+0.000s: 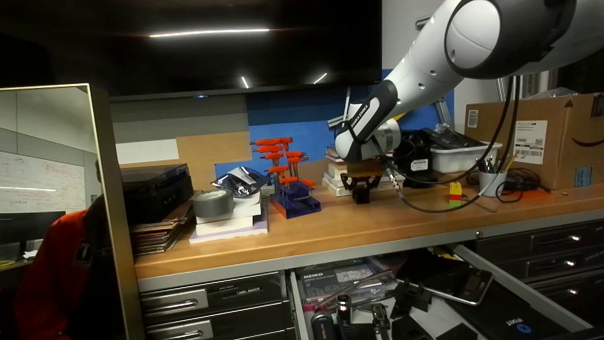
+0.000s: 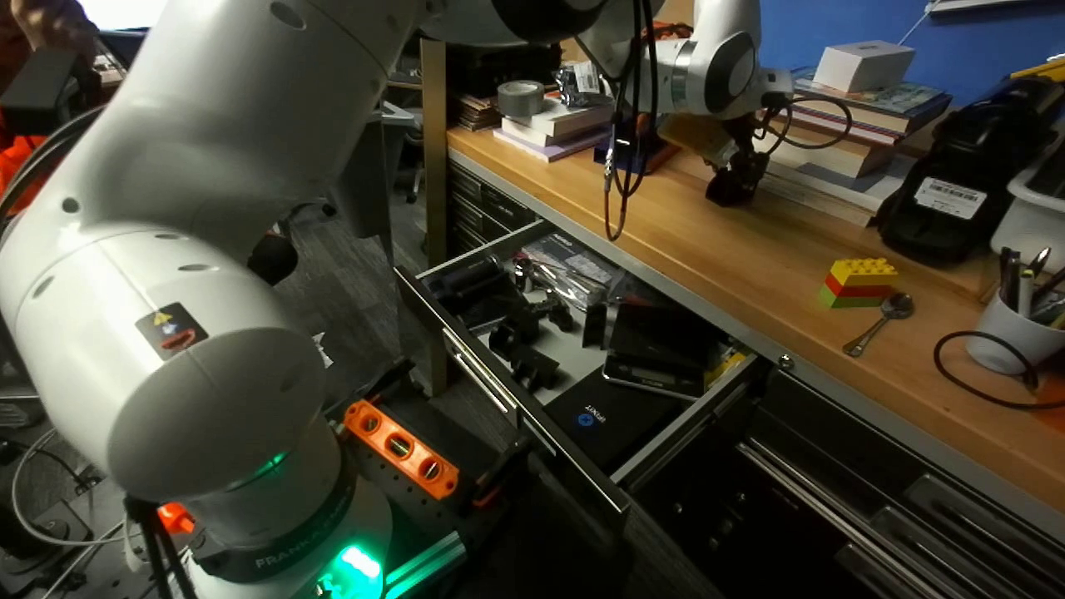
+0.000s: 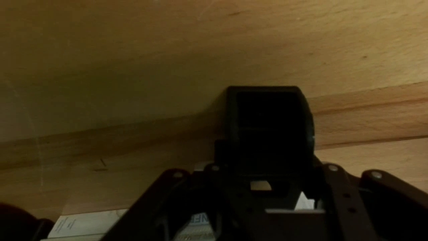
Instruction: Put the black objects in the drawer and close it
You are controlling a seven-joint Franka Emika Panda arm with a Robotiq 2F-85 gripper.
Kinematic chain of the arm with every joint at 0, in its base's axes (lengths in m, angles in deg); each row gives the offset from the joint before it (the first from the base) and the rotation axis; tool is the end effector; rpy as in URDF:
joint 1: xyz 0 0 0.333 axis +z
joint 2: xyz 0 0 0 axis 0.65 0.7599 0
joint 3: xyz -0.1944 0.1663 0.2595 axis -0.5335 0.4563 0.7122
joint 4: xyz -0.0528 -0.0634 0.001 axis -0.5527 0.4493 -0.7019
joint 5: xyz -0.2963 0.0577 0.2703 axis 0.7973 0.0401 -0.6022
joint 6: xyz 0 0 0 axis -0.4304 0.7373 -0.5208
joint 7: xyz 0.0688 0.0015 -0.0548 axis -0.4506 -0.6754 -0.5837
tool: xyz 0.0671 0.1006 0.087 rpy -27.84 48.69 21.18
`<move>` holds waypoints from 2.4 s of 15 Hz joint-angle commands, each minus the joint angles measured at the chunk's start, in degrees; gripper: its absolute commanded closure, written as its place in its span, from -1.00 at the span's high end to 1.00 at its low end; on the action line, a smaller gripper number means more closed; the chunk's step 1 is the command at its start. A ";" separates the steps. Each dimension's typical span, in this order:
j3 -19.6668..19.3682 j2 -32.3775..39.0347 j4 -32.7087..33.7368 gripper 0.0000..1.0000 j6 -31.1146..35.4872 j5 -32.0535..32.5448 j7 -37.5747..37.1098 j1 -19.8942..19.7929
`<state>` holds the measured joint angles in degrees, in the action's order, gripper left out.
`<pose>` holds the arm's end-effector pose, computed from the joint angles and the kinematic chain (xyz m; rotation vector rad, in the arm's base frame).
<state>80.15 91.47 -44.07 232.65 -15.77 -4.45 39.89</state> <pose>0.8248 -0.1062 0.2634 2.8986 -0.6154 0.5679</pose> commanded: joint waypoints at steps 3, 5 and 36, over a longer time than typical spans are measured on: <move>-1.84 -2.04 -0.23 -0.50 -6.59 -0.28 -1.70 2.03; -2.02 -4.99 -3.64 -0.50 -8.33 0.02 -2.54 2.98; 2.24 -41.80 -64.91 -0.50 -1.96 12.54 -31.55 3.21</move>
<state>81.49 49.08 -106.95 227.46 -6.08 -30.75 44.40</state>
